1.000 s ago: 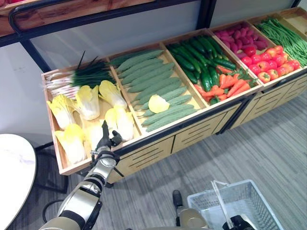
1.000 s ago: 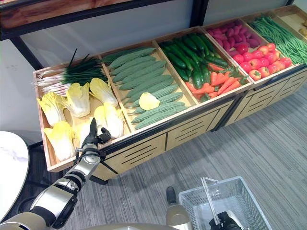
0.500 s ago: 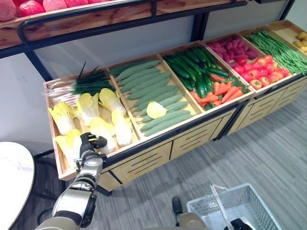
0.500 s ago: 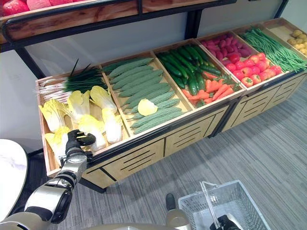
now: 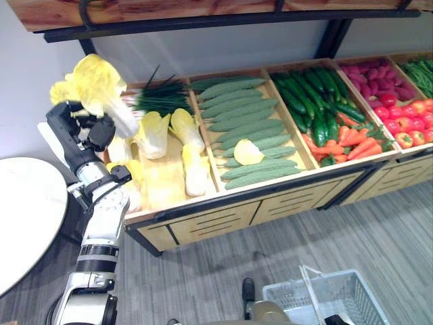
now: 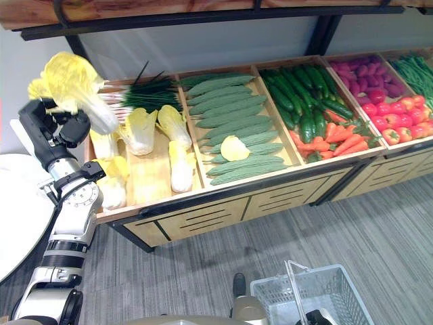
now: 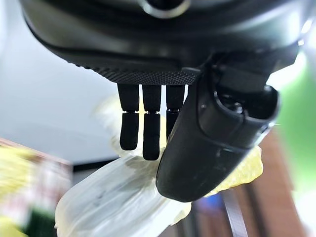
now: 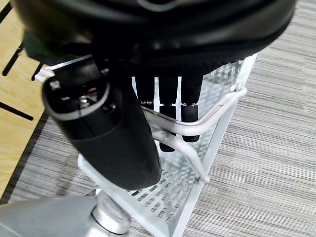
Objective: Get the vegetables into the basket
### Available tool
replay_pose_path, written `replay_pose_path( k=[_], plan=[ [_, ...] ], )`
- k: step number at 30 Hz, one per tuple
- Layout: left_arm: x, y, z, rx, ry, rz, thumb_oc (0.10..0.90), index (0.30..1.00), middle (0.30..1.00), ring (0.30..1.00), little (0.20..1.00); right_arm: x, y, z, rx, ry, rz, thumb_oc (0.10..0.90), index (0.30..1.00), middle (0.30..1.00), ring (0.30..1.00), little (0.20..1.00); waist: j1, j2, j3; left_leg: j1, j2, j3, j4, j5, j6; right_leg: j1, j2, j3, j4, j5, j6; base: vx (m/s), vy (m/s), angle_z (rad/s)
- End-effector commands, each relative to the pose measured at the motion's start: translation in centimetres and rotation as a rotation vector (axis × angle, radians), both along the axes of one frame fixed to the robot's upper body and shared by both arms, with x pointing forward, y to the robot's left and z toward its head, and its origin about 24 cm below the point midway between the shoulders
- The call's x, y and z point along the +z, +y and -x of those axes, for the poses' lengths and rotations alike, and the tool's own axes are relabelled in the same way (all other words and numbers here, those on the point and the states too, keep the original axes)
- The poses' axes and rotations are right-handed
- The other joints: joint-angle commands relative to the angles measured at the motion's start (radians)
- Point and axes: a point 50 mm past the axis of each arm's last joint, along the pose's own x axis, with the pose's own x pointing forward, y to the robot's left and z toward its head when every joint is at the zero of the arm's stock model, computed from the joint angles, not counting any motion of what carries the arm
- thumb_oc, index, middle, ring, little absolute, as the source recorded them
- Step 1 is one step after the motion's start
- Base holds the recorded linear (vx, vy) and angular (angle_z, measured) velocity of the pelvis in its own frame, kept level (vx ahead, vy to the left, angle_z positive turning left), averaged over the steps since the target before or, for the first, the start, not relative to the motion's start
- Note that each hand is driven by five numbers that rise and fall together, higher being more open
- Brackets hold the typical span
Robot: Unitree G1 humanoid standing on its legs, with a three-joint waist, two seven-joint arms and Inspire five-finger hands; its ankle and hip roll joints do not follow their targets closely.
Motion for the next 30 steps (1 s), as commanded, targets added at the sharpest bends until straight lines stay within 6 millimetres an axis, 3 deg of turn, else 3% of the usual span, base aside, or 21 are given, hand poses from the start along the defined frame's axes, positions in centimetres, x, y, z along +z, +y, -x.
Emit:
replay_pose_path(
  k=[1,4,5,6,7,16,21,26,30],
  plan=[
    [3.5,-1.8,0.1,-0.295,-0.179,-0.055,0.400,0.300,0.300,0.300,0.300,0.3,-0.1,-1.5,-0.003,-0.065,-0.016,0.400,0.300,0.300,0.300,0.300,-0.014,-0.044,-0.033,-0.033,0.003,-0.030,0.001,0.006,-0.047,0.123,-0.062,0.004,0.006,-0.135,0.083,0.00,0.000,0.00],
    [2.3,-2.9,0.9,-0.535,-0.160,0.076,0.400,0.300,0.300,0.300,0.300,0.4,-0.3,-1.8,-0.007,-0.071,-0.016,0.400,0.300,0.300,0.300,0.300,-0.011,-0.039,-0.032,-0.032,0.003,-0.029,0.001,0.007,-0.046,0.125,-0.064,0.004,0.005,-0.133,0.082,0.00,0.000,0.00],
    [1.3,-3.6,1.1,-0.638,-0.149,0.190,0.400,0.300,0.300,0.300,0.300,0.5,-0.4,-1.8,-0.007,-0.068,-0.015,0.400,0.300,0.300,0.300,0.300,-0.010,-0.038,-0.032,-0.032,0.002,-0.030,0.001,0.008,-0.044,0.126,-0.064,0.003,0.004,-0.131,0.082,0.00,0.000,0.00],
    [1.3,-3.6,1.1,-0.638,-0.149,0.190,0.400,0.300,0.300,0.300,0.300,0.5,-0.4,-1.8,-0.007,-0.068,-0.014,0.400,0.300,0.300,0.300,0.300,-0.010,-0.038,-0.032,-0.032,0.002,-0.030,0.001,0.008,-0.044,0.126,-0.064,0.003,0.004,-0.131,0.082,0.00,0.000,0.00],
    [-0.3,-4.7,1.4,-0.785,-0.115,0.320,0.400,0.300,0.300,0.300,0.300,0.5,-0.5,-1.9,-0.014,-0.069,-0.015,0.400,0.300,0.300,0.300,0.300,-0.009,-0.037,-0.030,-0.032,0.002,-0.029,0.001,0.010,-0.043,0.125,-0.064,0.004,0.004,-0.130,0.080,0.00,0.000,0.00],
    [-5.1,-6.1,2.9,-1.019,0.078,0.465,0.400,0.300,0.300,0.300,0.300,0.6,-1.0,-1.5,-0.054,-0.073,-0.024,0.400,0.300,0.300,0.300,0.300,-0.005,-0.035,-0.026,-0.015,0.002,-0.015,0.001,0.006,-0.039,0.130,-0.062,0.016,0.006,-0.137,0.079,0.00,0.007,-0.01],
    [-5.2,-6.7,2.9,-1.092,0.079,0.473,0.400,0.300,0.300,0.300,0.300,0.6,-0.9,-1.3,-0.091,-0.079,-0.033,0.400,0.300,0.300,0.300,0.300,-0.003,-0.044,-0.018,-0.017,-0.012,-0.012,0.033,-0.001,-0.031,0.135,-0.072,0.030,0.010,-0.141,0.081,0.00,0.019,-0.06],
    [-3.7,-6.7,2.5,-1.110,0.072,0.329,0.400,0.300,0.300,0.300,0.300,0.5,-0.9,-1.2,-0.131,-0.096,-0.048,0.400,0.300,0.300,0.300,0.300,-0.019,-0.052,-0.026,-0.020,-0.030,0.006,0.061,-0.031,-0.020,0.123,-0.090,0.059,0.029,-0.132,0.095,0.00,0.061,-0.12],
    [-3.3,-7.2,2.1,-1.133,0.059,0.316,0.400,0.300,0.300,0.300,0.300,0.5,-0.8,-0.9,-0.148,-0.092,-0.054,0.400,0.300,0.300,0.300,0.300,-0.026,-0.054,-0.030,-0.011,-0.042,0.014,0.052,-0.041,-0.011,0.111,-0.099,0.068,0.043,-0.127,0.105,0.00,0.076,-0.12]
  ],
)
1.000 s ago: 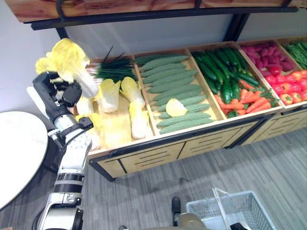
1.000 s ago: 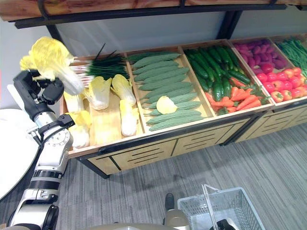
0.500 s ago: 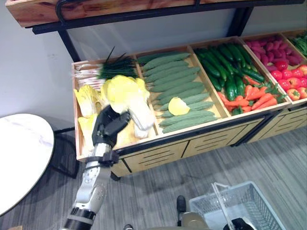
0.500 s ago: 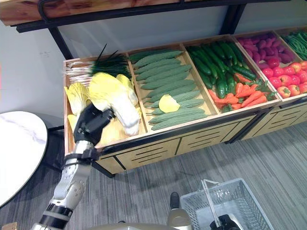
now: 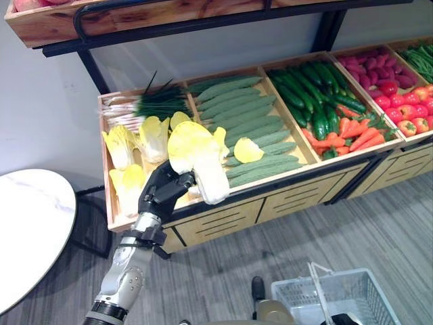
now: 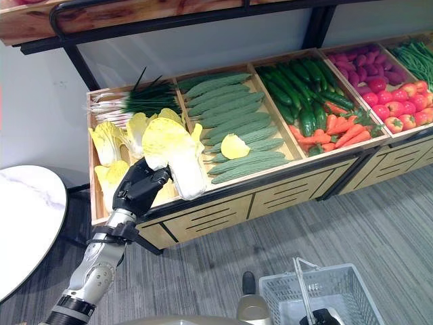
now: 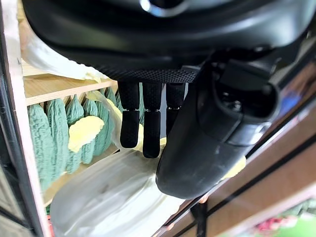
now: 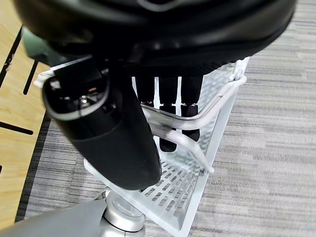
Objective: Get the vegetables into the basket
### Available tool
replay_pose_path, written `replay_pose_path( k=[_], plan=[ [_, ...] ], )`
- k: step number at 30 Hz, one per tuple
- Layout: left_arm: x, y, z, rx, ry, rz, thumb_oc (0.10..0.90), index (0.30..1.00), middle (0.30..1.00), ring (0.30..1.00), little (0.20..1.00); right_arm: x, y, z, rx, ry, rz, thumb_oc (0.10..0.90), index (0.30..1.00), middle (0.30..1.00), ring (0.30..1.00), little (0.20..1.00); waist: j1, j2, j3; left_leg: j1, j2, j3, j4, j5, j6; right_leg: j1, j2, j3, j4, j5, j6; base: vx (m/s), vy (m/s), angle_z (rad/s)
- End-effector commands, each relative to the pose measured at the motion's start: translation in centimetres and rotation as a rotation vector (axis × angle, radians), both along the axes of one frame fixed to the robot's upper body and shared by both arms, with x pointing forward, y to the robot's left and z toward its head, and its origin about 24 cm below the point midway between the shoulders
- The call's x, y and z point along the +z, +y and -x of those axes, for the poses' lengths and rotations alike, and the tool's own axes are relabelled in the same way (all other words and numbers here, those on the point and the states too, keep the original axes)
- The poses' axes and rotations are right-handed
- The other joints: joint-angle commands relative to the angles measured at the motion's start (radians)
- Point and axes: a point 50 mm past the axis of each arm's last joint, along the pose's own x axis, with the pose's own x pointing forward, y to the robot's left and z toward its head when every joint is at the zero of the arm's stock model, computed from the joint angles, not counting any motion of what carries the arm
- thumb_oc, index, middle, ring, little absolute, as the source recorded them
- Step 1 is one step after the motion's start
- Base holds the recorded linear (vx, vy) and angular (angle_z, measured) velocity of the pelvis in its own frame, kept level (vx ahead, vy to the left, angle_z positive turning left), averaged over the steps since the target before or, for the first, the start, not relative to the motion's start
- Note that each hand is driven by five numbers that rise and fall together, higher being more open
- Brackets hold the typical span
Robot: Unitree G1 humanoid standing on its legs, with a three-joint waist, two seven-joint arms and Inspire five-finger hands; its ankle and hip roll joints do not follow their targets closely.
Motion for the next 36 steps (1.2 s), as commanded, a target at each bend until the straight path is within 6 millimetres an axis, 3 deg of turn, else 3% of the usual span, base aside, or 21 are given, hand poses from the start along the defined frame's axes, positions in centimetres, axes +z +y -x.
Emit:
replay_pose_path(
  k=[1,7,8,10,11,12,13,15,17,19,23,25,27,29,36],
  plan=[
    [6.7,-0.9,-2.2,-0.057,-0.352,-0.019,0.400,0.300,0.300,0.300,0.300,0.0,0.4,-1.0,-0.023,-0.057,-0.032,0.400,0.300,0.300,0.300,0.300,-0.017,-0.084,-0.036,-0.035,-0.007,-0.034,0.058,-0.029,-0.026,0.111,-0.079,0.012,0.045,-0.135,0.096,0.01,0.102,-0.04],
    [7.5,-1.8,-2.6,-0.104,-0.387,-0.033,0.400,0.300,0.300,0.300,0.300,0.1,0.2,-0.7,-0.021,-0.044,-0.026,0.400,0.300,0.300,0.300,0.300,-0.036,-0.101,-0.013,-0.039,-0.031,-0.004,0.114,-0.079,0.004,0.054,-0.098,0.066,0.125,-0.112,0.117,-0.02,0.104,-0.11],
    [7.6,-2.0,-2.6,-0.116,-0.391,-0.035,0.400,0.300,0.300,0.300,0.300,0.1,0.1,-0.8,-0.022,-0.048,-0.026,0.400,0.300,0.300,0.300,0.300,-0.043,-0.106,-0.003,-0.040,-0.039,0.007,0.115,-0.082,0.009,0.033,-0.101,0.085,0.135,-0.082,0.126,-0.10,0.130,-0.54],
    [8.2,-2.2,-2.9,-0.128,-0.416,-0.046,0.400,0.300,0.300,0.300,0.300,-0.2,0.8,-0.7,-0.034,-0.039,-0.045,0.400,0.300,0.300,0.300,0.300,-0.068,-0.114,0.025,-0.039,-0.050,0.093,0.104,-0.089,0.019,-0.051,-0.110,0.119,0.094,0.043,0.157,-0.28,0.228,-0.89],
    [8.2,-2.9,-2.8,-0.160,-0.424,-0.063,0.400,0.300,0.300,0.300,0.300,-0.6,1.5,-0.5,-0.008,-0.012,-0.063,0.400,0.300,0.300,0.300,0.300,-0.046,-0.093,0.038,-0.042,-0.032,0.130,0.102,-0.105,0.032,-0.046,-0.129,-0.013,0.165,-0.036,0.152,-0.26,0.200,-1.40],
    [8.2,-2.9,-2.8,-0.160,-0.424,-0.063,0.400,0.300,0.300,0.300,0.300,-0.6,1.5,-0.5,-0.008,-0.012,-0.063,0.400,0.300,0.300,0.300,0.300,-0.047,-0.092,0.039,-0.041,-0.032,0.129,0.102,-0.106,0.032,-0.047,-0.129,-0.014,0.169,-0.039,0.152,-0.22,0.199,-1.57],
    [8.3,-2.8,-2.8,-0.160,-0.427,-0.067,0.400,0.300,0.300,0.300,0.300,-0.7,1.6,-0.5,0.006,-0.005,-0.062,0.400,0.300,0.300,0.300,0.300,-0.036,-0.087,0.039,-0.049,-0.027,0.150,0.098,-0.094,0.038,-0.029,-0.141,-0.064,0.212,-0.064,0.144,-0.14,0.069,-0.79],
    [8.4,-2.8,-2.7,-0.158,-0.427,-0.067,0.400,0.300,0.300,0.300,0.300,-0.7,1.7,-0.6,0.019,0.000,-0.059,0.400,0.300,0.300,0.300,0.300,-0.029,-0.082,0.035,-0.055,-0.019,0.182,0.090,-0.082,0.045,-0.006,-0.158,-0.098,0.280,-0.092,0.136,-0.20,0.080,-0.72],
    [8.6,-2.4,-2.0,-0.159,-0.438,-0.081,0.400,0.300,0.300,0.300,0.300,-0.5,1.2,-1.1,0.009,-0.005,-0.043,0.400,0.300,0.300,0.300,0.300,0.008,-0.082,0.015,-0.064,-0.006,0.268,0.099,-0.076,0.060,0.070,-0.205,-0.177,0.384,-0.085,0.131,-0.20,0.027,-0.91],
    [8.6,-2.2,-1.9,-0.159,-0.436,-0.088,0.400,0.300,0.300,0.300,0.300,-0.5,1.2,-1.3,0.015,-0.011,-0.043,0.400,0.300,0.300,0.300,0.300,0.016,-0.089,0.008,-0.064,-0.011,0.278,0.103,-0.075,0.060,0.095,-0.192,-0.168,0.375,-0.083,0.134,-0.04,-0.038,-1.11],
    [8.6,-1.5,-1.7,-0.139,-0.432,-0.099,0.400,0.300,0.300,0.300,0.300,-0.4,1.3,-1.8,0.037,-0.029,-0.043,0.400,0.300,0.300,0.300,0.300,0.035,-0.103,-0.002,-0.061,-0.004,0.326,0.131,-0.068,0.045,0.136,-0.181,-0.216,0.287,-0.093,0.141,-0.02,-0.111,-0.89],
    [8.4,-1.6,-1.6,-0.142,-0.428,-0.098,0.400,0.300,0.300,0.300,0.300,-0.3,1.3,-2.0,0.035,-0.040,-0.043,0.400,0.300,0.300,0.300,0.300,0.030,-0.103,-0.005,-0.071,0.024,0.340,0.162,-0.050,0.023,0.167,-0.146,-0.236,0.219,-0.164,0.120,0.02,-0.204,-0.39],
    [8.5,-1.6,-1.6,-0.144,-0.430,-0.094,0.400,0.300,0.300,0.300,0.300,-0.3,1.3,-1.9,0.031,-0.041,-0.043,0.400,0.300,0.300,0.300,0.300,0.027,-0.100,-0.004,-0.074,0.039,0.338,0.172,-0.043,0.013,0.183,-0.131,-0.246,0.197,-0.184,0.107,0.00,-0.142,-0.06],
    [8.4,-1.9,-1.4,-0.164,-0.429,-0.092,0.400,0.300,0.300,0.300,0.300,-0.2,0.9,-1.7,0.012,-0.046,-0.034,0.400,0.300,0.300,0.300,0.300,0.020,-0.092,0.003,-0.092,0.075,0.344,0.203,-0.021,-0.010,0.203,-0.102,-0.260,0.160,-0.245,0.084,-0.03,-0.189,-0.09],
    [8.0,-2.3,-1.4,-0.191,-0.409,-0.098,0.400,0.300,0.300,0.300,0.300,-0.1,0.3,-0.6,-0.035,-0.034,-0.023,0.400,0.300,0.300,0.300,0.300,0.002,-0.075,0.022,-0.100,0.129,0.347,0.208,0.048,-0.056,0.229,-0.048,-0.258,0.118,-0.284,0.052,-0.04,-0.125,-0.09]
  ],
)
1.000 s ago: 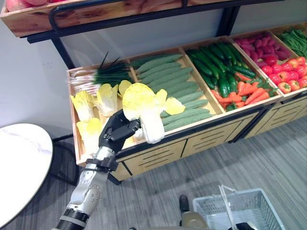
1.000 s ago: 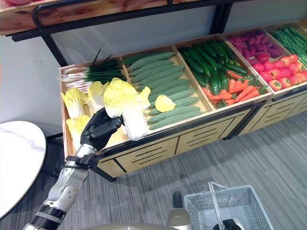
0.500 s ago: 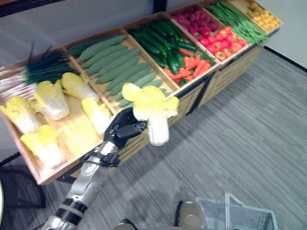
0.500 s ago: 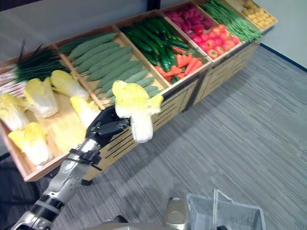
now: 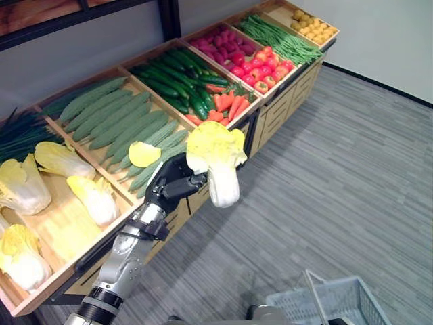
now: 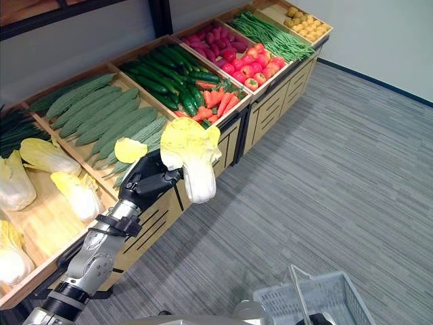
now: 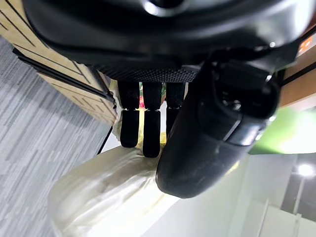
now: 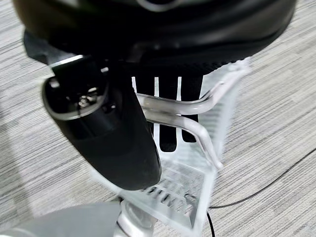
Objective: Get the vegetables into the basket
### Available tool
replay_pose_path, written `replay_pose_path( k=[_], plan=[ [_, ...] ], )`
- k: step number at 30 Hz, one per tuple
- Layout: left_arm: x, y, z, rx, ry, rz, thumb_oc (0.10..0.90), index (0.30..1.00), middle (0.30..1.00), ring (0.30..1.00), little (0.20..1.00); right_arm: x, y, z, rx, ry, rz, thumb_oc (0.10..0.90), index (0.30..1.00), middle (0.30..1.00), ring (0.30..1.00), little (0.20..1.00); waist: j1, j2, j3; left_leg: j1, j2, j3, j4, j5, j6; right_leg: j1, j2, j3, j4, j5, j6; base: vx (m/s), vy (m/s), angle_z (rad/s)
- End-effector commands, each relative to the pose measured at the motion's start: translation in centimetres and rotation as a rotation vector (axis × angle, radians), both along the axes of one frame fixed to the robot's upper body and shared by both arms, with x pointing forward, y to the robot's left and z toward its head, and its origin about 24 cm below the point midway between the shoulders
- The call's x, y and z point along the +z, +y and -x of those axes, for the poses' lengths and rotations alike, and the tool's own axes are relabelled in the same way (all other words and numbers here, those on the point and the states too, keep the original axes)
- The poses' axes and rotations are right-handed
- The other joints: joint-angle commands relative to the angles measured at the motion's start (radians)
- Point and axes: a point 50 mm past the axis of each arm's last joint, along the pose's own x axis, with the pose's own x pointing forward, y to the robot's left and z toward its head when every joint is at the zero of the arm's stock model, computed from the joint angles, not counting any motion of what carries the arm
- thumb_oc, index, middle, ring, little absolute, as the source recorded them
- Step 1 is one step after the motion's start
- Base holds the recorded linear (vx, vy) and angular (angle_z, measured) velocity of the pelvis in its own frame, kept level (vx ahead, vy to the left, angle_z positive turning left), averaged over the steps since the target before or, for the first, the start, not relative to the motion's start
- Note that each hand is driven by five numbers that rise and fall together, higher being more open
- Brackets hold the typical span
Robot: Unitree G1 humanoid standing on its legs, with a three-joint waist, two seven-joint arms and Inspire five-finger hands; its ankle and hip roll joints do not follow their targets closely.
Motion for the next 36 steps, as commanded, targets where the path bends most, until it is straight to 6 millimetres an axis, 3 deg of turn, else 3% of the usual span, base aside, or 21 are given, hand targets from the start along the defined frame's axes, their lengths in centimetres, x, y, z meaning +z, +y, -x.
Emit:
replay_pose_path(
  k=[1,7,9,11,12,14,15,16,18,19,20,22,26,32,36],
  plan=[
    [7.0,-1.3,-0.5,-0.088,-0.341,0.040,0.400,0.300,0.300,0.300,0.300,0.5,-0.8,-1.1,-0.036,-0.068,0.013,0.400,0.300,0.300,0.300,0.300,-0.006,-0.018,0.029,-0.018,0.053,-0.023,0.059,0.018,-0.120,0.120,-0.017,-0.018,-0.116,0.000,0.054,-0.08,-0.150,-0.08],
    [6.9,-2.4,-0.8,-0.122,-0.328,0.065,0.400,0.300,0.300,0.300,0.300,0.6,-1.1,-0.5,-0.061,-0.066,0.022,0.400,0.300,0.300,0.300,0.300,-0.025,0.009,0.051,-0.012,0.092,-0.031,0.064,0.074,-0.160,0.134,0.021,0.004,-0.122,-0.026,0.023,-0.05,-0.126,-0.04],
    [7.0,-3.0,-0.8,-0.140,-0.333,0.069,0.400,0.300,0.300,0.300,0.300,0.6,-1.2,-0.2,-0.082,-0.065,0.025,0.400,0.300,0.300,0.300,0.300,-0.029,0.012,0.059,-0.029,0.130,-0.053,0.123,0.109,-0.190,0.143,0.044,0.019,-0.124,-0.041,0.004,-0.01,-0.185,-0.01],
    [7.1,-3.0,-0.9,-0.143,-0.336,0.068,0.400,0.300,0.300,0.300,0.300,0.6,-1.3,-0.2,-0.086,-0.065,0.029,0.400,0.300,0.300,0.300,0.300,-0.027,0.013,0.069,-0.038,0.143,-0.085,0.158,0.112,-0.196,0.145,0.053,0.031,-0.127,-0.046,-0.003,-0.05,-0.073,-0.13],
    [7.3,-3.4,-1.0,-0.150,-0.350,0.064,0.400,0.300,0.300,0.300,0.300,0.9,-1.9,-0.9,-0.078,-0.073,0.047,0.400,0.300,0.300,0.300,0.300,-0.004,0.019,0.083,-0.076,0.095,-0.239,0.147,0.122,-0.173,0.123,0.056,0.062,-0.119,-0.037,-0.005,-0.09,0.045,-0.48],
    [7.0,-3.2,-0.8,-0.125,-0.349,0.065,0.400,0.300,0.300,0.300,0.300,1.2,-2.4,-1.6,-0.052,-0.073,0.062,0.400,0.300,0.300,0.300,0.300,0.029,0.014,0.079,-0.112,-0.009,-0.463,0.087,0.045,-0.134,0.096,0.040,0.136,-0.115,-0.021,0.006,-0.01,0.069,-0.94],
    [6.8,-2.7,-0.6,-0.097,-0.350,0.057,0.400,0.300,0.300,0.300,0.300,1.4,-2.7,-1.8,-0.038,-0.066,0.073,0.400,0.300,0.300,0.300,0.300,0.059,0.011,0.075,-0.121,-0.047,-0.624,0.034,0.017,-0.115,0.073,0.040,0.210,-0.114,-0.008,0.013,0.06,0.034,-1.37],
    [6.7,-2.4,-0.6,-0.083,-0.349,0.052,0.400,0.300,0.300,0.300,0.300,1.2,-2.5,-1.9,-0.024,-0.059,0.065,0.400,0.300,0.300,0.300,0.300,0.059,0.010,0.071,-0.114,-0.041,-0.626,0.017,0.009,-0.110,0.060,0.038,0.227,-0.111,0.002,0.017,0.09,0.036,-1.69],
    [6.6,-1.9,-0.3,-0.064,-0.354,0.040,0.400,0.300,0.300,0.300,0.300,1.3,-2.6,-2.1,0.002,-0.047,0.069,0.400,0.300,0.300,0.300,0.300,0.091,0.005,0.068,-0.120,-0.072,-0.795,-0.031,0.011,-0.103,0.043,0.050,0.313,-0.113,0.013,0.021,0.10,0.042,-1.52],
    [6.7,-1.8,-0.3,-0.062,-0.357,0.041,0.400,0.300,0.300,0.300,0.300,1.3,-2.6,-2.4,0.010,-0.048,0.068,0.400,0.300,0.300,0.300,0.300,0.095,0.007,0.064,-0.130,-0.081,-0.833,-0.044,0.015,-0.103,0.041,0.051,0.329,-0.114,0.016,0.023,0.10,0.072,-1.27],
    [6.6,-1.4,-0.2,-0.052,-0.352,0.037,0.400,0.300,0.300,0.300,0.300,1.3,-2.6,-2.5,0.014,-0.049,0.064,0.400,0.300,0.300,0.300,0.300,0.094,0.007,0.060,-0.127,-0.089,-0.840,-0.048,0.007,-0.093,0.038,0.057,0.350,-0.113,0.015,0.024,0.11,0.104,-1.15],
    [6.4,-1.5,-0.1,-0.071,-0.338,0.044,0.400,0.300,0.300,0.300,0.300,1.2,-2.4,-2.0,0.003,-0.040,0.054,0.400,0.300,0.300,0.300,0.300,0.078,0.003,0.049,-0.098,-0.085,-0.768,-0.071,0.004,-0.085,0.038,0.047,0.370,-0.100,0.014,0.032,0.15,0.232,-0.85],
    [6.5,-1.0,-0.1,-0.062,-0.347,0.018,0.400,0.300,0.300,0.300,0.300,0.8,-1.5,-2.5,0.015,-0.044,0.024,0.400,0.300,0.300,0.300,0.300,0.076,-0.014,0.026,-0.055,-0.125,-0.677,-0.076,-0.033,-0.050,0.010,0.016,0.442,-0.092,0.039,0.068,0.10,0.254,-0.90],
    [6.2,-1.0,-0.2,-0.062,-0.331,0.012,0.400,0.300,0.300,0.300,0.300,0.6,-1.0,-2.5,0.004,-0.051,0.011,0.400,0.300,0.300,0.300,0.300,0.074,-0.019,0.015,-0.033,-0.157,-0.614,-0.080,-0.059,-0.027,-0.028,-0.014,0.474,-0.099,0.088,0.110,0.04,0.148,-0.41],
    [6.1,-1.3,-0.2,-0.084,-0.323,0.019,0.400,0.300,0.300,0.300,0.300,0.6,-1.2,-2.2,-0.002,-0.043,0.018,0.400,0.300,0.300,0.300,0.300,0.061,-0.027,0.017,-0.016,-0.176,-0.574,-0.094,-0.070,-0.016,-0.060,-0.028,0.490,-0.107,0.173,0.150,0.00,0.101,-0.16]
  ],
)
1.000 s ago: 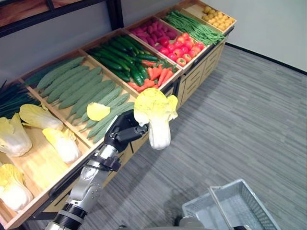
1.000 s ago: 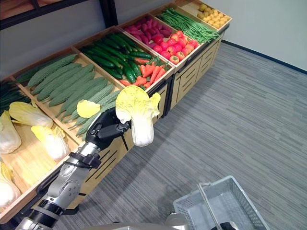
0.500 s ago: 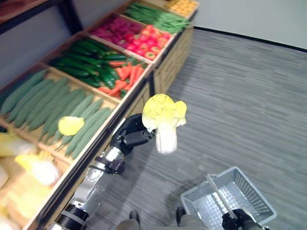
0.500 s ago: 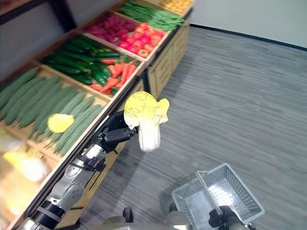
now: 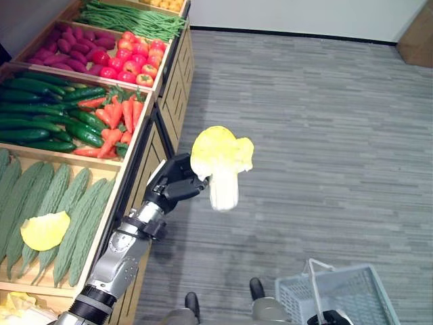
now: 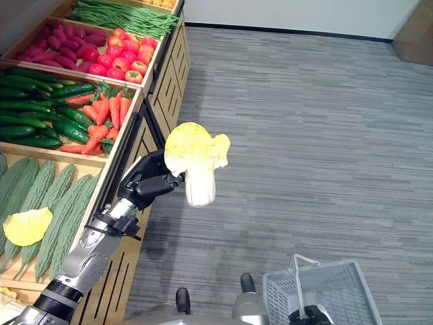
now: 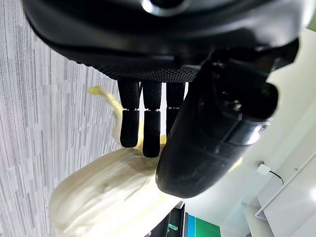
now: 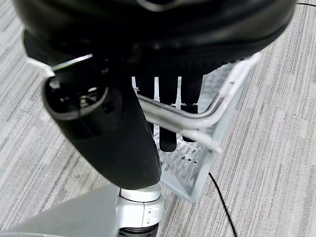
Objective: Get the vegetables into the basket
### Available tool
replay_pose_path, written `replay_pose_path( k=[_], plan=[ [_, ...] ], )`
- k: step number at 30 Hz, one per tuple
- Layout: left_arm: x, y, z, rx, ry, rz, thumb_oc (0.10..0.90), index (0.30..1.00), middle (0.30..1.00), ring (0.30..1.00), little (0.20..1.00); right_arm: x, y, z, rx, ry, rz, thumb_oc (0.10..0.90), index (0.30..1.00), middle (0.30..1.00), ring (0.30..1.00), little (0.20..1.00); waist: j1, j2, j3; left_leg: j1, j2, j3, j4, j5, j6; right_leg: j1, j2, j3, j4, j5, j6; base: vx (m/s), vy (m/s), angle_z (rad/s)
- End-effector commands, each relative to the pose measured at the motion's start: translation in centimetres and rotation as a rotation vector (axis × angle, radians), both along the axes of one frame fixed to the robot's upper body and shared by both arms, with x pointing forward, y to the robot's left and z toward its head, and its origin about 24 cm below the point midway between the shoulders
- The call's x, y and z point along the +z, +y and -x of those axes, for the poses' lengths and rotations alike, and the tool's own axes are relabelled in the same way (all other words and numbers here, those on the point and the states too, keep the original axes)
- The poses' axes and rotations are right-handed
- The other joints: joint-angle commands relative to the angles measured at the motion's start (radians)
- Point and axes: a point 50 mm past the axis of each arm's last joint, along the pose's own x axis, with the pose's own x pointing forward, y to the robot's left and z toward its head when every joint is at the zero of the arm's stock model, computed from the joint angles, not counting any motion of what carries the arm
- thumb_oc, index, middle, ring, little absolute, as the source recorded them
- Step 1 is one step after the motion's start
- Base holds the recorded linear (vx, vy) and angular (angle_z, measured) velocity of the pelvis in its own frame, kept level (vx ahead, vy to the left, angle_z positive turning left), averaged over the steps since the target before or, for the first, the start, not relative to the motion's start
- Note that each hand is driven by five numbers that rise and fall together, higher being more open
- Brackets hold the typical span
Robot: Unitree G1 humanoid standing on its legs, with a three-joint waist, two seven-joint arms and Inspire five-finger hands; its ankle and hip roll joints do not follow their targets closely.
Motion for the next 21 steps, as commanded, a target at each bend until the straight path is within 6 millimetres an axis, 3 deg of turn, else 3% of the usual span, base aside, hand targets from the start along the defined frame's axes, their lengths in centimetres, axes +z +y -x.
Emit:
replay_pose_path(
  k=[1,3,5,6,7,14,21],
  plan=[
    [5.4,-1.7,-0.2,-0.083,-0.293,0.109,0.400,0.300,0.300,0.300,0.300,0.9,-1.9,-0.6,0.032,-0.012,0.059,0.400,0.300,0.300,0.300,0.300,0.008,-0.022,-0.060,-0.043,0.027,0.046,0.045,-0.035,-0.048,-0.060,-0.026,-0.038,0.078,0.059,0.096,-0.08,0.032,-0.37],
    [5.4,-1.7,-0.3,-0.078,-0.289,0.103,0.400,0.300,0.300,0.300,0.300,0.9,-1.7,-1.2,0.039,-0.035,0.059,0.400,0.300,0.300,0.300,0.300,0.016,-0.014,-0.047,-0.044,0.039,0.078,0.042,-0.030,-0.048,-0.090,-0.030,-0.093,0.086,0.081,0.096,-0.11,0.035,-0.47],
    [5.4,-1.6,-0.4,-0.078,-0.289,0.089,0.400,0.300,0.300,0.300,0.300,0.9,-1.5,-1.7,0.049,-0.047,0.057,0.400,0.300,0.300,0.300,0.300,0.033,-0.002,-0.041,-0.048,0.053,0.112,0.048,-0.032,-0.045,-0.081,-0.061,-0.229,0.123,0.047,0.079,-0.09,0.051,-0.55],
    [5.4,-1.6,-0.5,-0.078,-0.289,0.089,0.400,0.300,0.300,0.300,0.300,0.9,-1.4,-1.7,0.049,-0.047,0.056,0.400,0.300,0.300,0.300,0.300,0.033,-0.002,-0.044,-0.053,0.053,0.112,0.049,-0.031,-0.045,-0.085,-0.061,-0.229,0.122,0.049,0.078,-0.07,0.037,-0.93],
    [5.3,-1.4,-0.4,-0.068,-0.281,0.083,0.400,0.300,0.300,0.300,0.300,0.7,-1.1,-1.5,0.053,-0.039,0.052,0.400,0.300,0.300,0.300,0.300,0.055,-0.004,-0.056,-0.049,0.061,0.153,0.045,-0.028,-0.049,-0.052,-0.089,-0.356,0.133,0.039,0.067,-0.04,0.016,-0.73],
    [4.7,-1.1,-0.2,-0.047,-0.266,0.066,0.400,0.300,0.300,0.300,0.300,0.5,-1.0,-0.3,0.031,-0.007,0.045,0.400,0.300,0.300,0.300,0.300,0.055,-0.015,-0.073,-0.024,0.063,0.156,0.057,-0.037,-0.065,-0.029,-0.079,-0.358,0.041,0.032,0.066,0.06,-0.058,-0.34],
    [3.2,0.0,0.2,0.023,-0.219,-0.053,0.400,0.300,0.300,0.300,0.300,1.0,-2.3,0.1,0.018,-0.014,0.070,0.400,0.300,0.300,0.300,0.300,0.045,0.002,-0.082,0.004,0.108,0.114,0.016,0.012,-0.105,0.033,-0.025,-0.385,0.017,-0.033,0.025,0.06,-0.146,0.14]
  ],
)
